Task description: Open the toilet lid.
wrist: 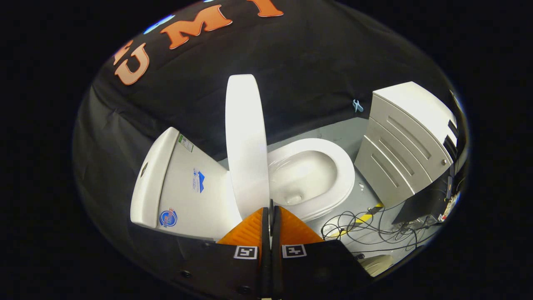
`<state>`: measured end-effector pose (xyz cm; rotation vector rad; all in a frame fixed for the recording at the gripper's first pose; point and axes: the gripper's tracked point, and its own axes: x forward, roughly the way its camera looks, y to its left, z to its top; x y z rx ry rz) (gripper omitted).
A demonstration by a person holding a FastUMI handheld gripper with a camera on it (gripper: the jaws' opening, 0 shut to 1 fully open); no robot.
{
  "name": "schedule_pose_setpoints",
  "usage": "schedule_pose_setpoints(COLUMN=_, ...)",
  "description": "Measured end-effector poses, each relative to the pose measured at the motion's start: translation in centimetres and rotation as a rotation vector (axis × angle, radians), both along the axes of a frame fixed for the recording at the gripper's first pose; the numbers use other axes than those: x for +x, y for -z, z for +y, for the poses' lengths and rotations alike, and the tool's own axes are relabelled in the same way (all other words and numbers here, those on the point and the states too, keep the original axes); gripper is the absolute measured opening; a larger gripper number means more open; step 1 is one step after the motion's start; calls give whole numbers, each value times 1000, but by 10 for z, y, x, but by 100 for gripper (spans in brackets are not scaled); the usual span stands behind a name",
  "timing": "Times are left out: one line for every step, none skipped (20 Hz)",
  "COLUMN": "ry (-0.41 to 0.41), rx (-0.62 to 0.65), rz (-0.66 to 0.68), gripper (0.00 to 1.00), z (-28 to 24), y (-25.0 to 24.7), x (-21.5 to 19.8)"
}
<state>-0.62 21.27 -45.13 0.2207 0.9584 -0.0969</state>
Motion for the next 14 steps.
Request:
schedule_pose_setpoints(ry=-9, rx=-11, rz=-3, gripper=8, z=7, y=-2, x=0)
schedule_pose_setpoints(ry=-17, rx=-23, rz=-3, gripper=8, z=13, y=-3, x=0)
schedule_pose_setpoints(ry=-25, rx=-41, rz=-1, gripper=8, z=18, y=-4, x=-1)
schedule_pose_setpoints(ry=-35, rx=-64, rz=-2, gripper=8, z=20, y=-6, x=-1)
schedule_pose_setpoints(ry=-46, rx=-82, rz=-1, gripper=8, z=25, y=-7, x=-2)
schedule_pose_setpoints(ry=-53, rx=-91, rz=-4, gripper=8, z=32, y=-8, x=-2)
schedule_pose_setpoints(ry=-60, rx=-93, rz=-9, gripper=8, z=39, y=-9, x=-2)
schedule_pose_setpoints(ry=-67, rx=-97, rz=-11, gripper=8, z=44, y=-11, x=-3)
schedule_pose_setpoints(ry=-75, rx=-105, rz=-14, gripper=8, z=51, y=-12, x=-3)
schedule_pose_setpoints(ry=-83, rx=-117, rz=-17, gripper=8, z=56, y=-12, x=-4)
schedule_pose_setpoints(ry=-89, rx=-128, rz=-19, gripper=8, z=61, y=-12, x=-4)
schedule_pose_setpoints(ry=-91, rx=-136, rz=-20, gripper=8, z=66, y=-12, x=-5)
schedule_pose_setpoints(ry=-93, rx=-143, rz=-21, gripper=8, z=71, y=-13, x=-6)
schedule_pose_setpoints(ry=-96, rx=-157, rz=-23, gripper=8, z=75, y=-12, x=-6)
